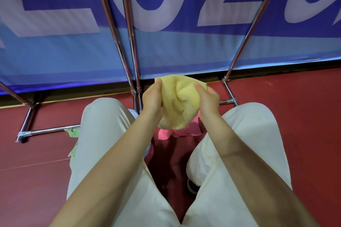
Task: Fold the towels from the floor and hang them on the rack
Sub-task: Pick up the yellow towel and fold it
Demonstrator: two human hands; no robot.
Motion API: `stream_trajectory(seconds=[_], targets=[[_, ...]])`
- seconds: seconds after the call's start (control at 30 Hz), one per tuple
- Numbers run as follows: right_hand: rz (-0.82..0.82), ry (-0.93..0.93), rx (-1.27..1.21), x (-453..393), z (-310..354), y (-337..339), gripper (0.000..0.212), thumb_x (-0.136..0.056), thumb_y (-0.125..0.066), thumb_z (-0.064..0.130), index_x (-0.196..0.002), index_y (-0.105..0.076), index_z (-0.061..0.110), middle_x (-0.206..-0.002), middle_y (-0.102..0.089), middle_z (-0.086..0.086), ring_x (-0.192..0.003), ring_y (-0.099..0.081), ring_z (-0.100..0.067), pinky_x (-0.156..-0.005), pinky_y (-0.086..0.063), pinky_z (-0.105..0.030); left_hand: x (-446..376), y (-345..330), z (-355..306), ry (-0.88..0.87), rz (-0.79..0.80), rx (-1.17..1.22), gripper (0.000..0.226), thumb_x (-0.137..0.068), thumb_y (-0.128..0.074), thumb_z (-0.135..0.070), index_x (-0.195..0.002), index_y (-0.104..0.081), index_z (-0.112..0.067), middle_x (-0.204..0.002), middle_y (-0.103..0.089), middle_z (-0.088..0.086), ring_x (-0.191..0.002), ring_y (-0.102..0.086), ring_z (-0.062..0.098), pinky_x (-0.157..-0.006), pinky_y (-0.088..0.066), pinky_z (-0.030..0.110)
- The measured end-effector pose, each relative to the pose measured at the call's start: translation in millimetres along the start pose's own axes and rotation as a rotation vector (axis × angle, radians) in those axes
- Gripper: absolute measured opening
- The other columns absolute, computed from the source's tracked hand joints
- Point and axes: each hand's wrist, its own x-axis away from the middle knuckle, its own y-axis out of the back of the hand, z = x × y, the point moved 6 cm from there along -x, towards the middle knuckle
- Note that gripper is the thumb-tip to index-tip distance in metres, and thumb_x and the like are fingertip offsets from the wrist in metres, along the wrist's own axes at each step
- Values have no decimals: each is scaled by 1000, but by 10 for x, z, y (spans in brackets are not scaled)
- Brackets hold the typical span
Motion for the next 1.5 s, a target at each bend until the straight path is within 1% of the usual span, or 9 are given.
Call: stream_trajectory(seconds=[0.13, 0.23, 0.4, 0.73, 0.9, 1.1, 1.3, 1.4, 1.5], targets=[[-15, -48, 28, -40, -126, -107, 19, -67, -73, 39, -65, -70, 21, -77, -70, -2, -82, -66, -24, -88, -53, -47, 28, -27, 16, 7, -9, -6, 30, -95, -58, -36, -110, -68, -13, -71, -55, -6, -67, -51, 10, -61, -41, 24], [7, -50, 14, 23, -100, -228, 13, -78, -71, 28, -72, -67, 17, -76, -69, -3, -78, -65, -24, -79, -55, -40, 60, -63, 23, -9, 10, -48, 19, -97, -53, -33, -84, -61, -21, -70, -50, -3, -65, -45, 12, -60, -37, 24], [-14, 6, 79, 87, -75, -368, 22, -83, -67, 26, -67, -55, 17, -65, -54, 4, -64, -48, -14, -64, -40, -31, 135, -162, 27, -134, 38, -177, 44, -98, -46, -25, -56, -36, -24, -43, -35, -15, -46, -32, 4, -50, -30, 22], [71, 190, 135, 278, 44, -639, 18, -84, -65, 23, -70, -55, 18, -68, -57, 3, -65, -52, -11, -65, -44, -31, 120, -42, -97, -180, 10, -70, 33, -100, -43, -19, -69, -55, -19, -47, -55, -15, -41, -48, -5, -46, -39, 14], [174, 231, 73, 338, 151, -699, 25, -93, -58, 21, -73, -60, 6, -66, -58, 1, -64, -53, -8, -63, -45, -28, 121, 7, -178, -250, -11, -47, 31, -102, -43, -21, -76, -60, -21, -68, -60, -9, -48, -53, -7, -49, -41, 10], [387, 324, 212, 391, 212, -818, 19, -91, -58, 8, -88, -71, 21, -77, -69, 6, -70, -65, -5, -68, -53, -23, 55, 119, -259, -169, -6, -11, 27, -94, -54, -24, -68, -61, -23, -61, -62, -9, -53, -54, 4, -52, -43, 18], [216, 648, 466, 355, 329, -671, 15, -76, -73, 17, -88, -69, 24, -93, -55, 7, -98, -52, -16, -83, -48, -33, 73, 101, -215, -149, 12, -80, 27, -94, -56, -27, -67, -62, -23, -59, -62, -10, -59, -55, 7, -63, -44, 24], [214, 528, 418, 292, 303, -631, 45, -73, -77, 26, -112, -54, 26, -108, -53, 8, -103, -54, -13, -88, -48, -29, 80, 75, -232, -126, 18, -91, 28, -97, -55, -28, -69, -60, -22, -47, -61, -14, -48, -55, -1, -55, -45, 17], [288, 284, 440, 225, 167, -631, 36, -76, -73, 43, -100, -61, 19, -92, -66, 4, -87, -62, -11, -79, -52, -33, 106, 77, -226, -120, 49, -82, 25, -95, -56, -27, -72, -62, -21, -52, -63, -11, -50, -57, 1, -56, -47, 18]])
